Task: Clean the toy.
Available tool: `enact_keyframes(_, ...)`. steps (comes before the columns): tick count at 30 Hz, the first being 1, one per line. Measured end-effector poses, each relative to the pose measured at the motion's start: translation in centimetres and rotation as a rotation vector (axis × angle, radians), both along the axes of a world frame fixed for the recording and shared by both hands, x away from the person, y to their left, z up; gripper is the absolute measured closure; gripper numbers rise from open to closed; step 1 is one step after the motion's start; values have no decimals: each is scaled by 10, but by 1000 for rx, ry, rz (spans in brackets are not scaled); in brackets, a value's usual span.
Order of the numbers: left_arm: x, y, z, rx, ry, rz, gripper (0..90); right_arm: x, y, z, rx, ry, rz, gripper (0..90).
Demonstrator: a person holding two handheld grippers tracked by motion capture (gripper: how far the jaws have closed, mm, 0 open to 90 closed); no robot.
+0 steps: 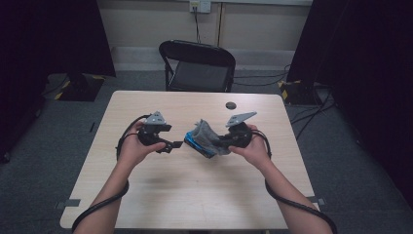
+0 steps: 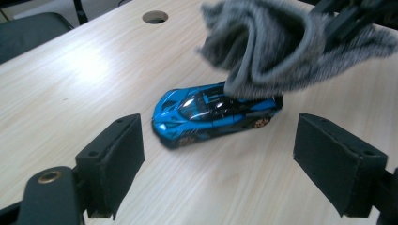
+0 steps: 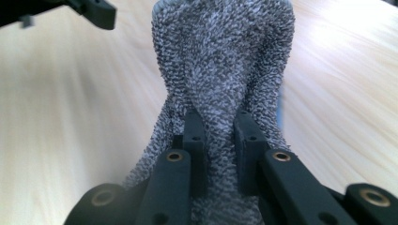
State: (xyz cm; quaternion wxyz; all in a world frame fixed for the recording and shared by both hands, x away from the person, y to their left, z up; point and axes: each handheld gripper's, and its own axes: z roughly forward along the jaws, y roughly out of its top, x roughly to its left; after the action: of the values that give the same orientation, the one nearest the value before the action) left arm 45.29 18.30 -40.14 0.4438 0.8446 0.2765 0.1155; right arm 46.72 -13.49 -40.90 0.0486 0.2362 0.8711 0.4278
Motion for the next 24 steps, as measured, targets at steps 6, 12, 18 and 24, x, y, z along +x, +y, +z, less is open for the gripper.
enact_keyframes(6, -15, 26, 5, -32, -16, 14, 178, -11, 53, -14, -32, 12, 114, 782)
enact_keyframes(12, -25, 38, -9, -31, -1, 12, 181, -25, 97, -42, -79, 28, 210, 779)
enact_keyframes(18, -30, 47, -33, -34, 46, 25, 198, -31, 123, -65, -111, 54, 269, 766)
enact_keyframes(24, -32, 49, -43, -28, 47, 15, 207, -31, 129, -72, -86, 49, 280, 593)
